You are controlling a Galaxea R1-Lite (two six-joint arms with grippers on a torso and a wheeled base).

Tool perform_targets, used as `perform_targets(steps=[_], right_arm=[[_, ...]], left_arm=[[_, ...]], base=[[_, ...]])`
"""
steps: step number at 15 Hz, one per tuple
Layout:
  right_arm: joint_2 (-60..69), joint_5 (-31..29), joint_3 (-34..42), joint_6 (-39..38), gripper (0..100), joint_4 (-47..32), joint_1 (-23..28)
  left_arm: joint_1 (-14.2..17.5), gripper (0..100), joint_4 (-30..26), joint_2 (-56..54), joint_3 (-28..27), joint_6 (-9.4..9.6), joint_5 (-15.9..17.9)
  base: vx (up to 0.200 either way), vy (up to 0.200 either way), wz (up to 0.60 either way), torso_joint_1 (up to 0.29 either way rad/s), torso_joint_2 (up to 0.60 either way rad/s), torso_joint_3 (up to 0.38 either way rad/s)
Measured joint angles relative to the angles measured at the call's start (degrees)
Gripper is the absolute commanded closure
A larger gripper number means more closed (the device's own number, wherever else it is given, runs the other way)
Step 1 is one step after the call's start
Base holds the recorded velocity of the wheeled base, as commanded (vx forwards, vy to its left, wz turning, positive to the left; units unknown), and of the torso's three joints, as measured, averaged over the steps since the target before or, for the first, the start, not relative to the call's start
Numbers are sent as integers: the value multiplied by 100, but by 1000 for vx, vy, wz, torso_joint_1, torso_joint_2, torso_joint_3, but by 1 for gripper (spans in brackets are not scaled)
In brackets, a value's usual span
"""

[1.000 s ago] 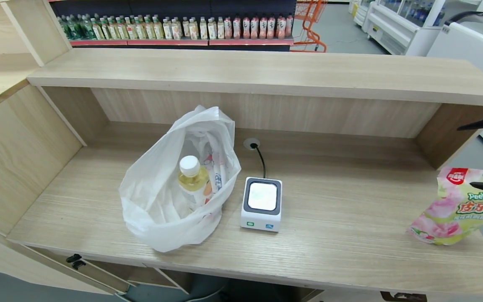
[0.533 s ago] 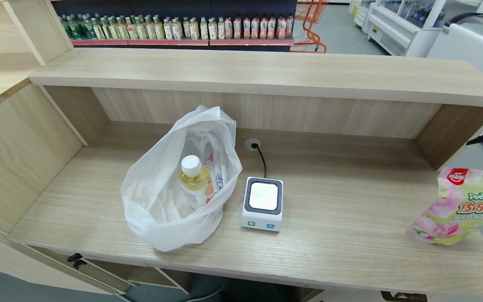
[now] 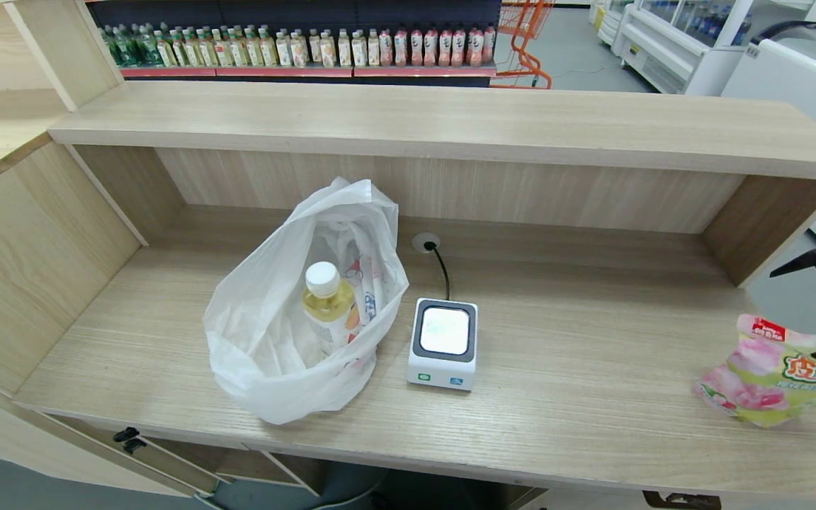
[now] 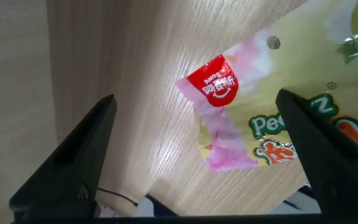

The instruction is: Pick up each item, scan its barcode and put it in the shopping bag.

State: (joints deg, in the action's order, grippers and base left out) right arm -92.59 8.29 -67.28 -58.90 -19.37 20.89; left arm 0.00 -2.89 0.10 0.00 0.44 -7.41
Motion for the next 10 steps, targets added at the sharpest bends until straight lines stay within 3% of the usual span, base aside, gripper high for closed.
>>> perform_targets(steps=[7, 10], right_arm=[[692, 139, -199, -90, 0, -61, 2], [1318, -405, -207, -161, 0, -1197, 51]], left_arm=[[0, 0, -1, 0, 0, 0, 0], [0, 0, 0, 0, 0, 0, -2]], base=[[0, 0, 0, 0, 0, 0], [0, 0, 0, 0, 0, 0]])
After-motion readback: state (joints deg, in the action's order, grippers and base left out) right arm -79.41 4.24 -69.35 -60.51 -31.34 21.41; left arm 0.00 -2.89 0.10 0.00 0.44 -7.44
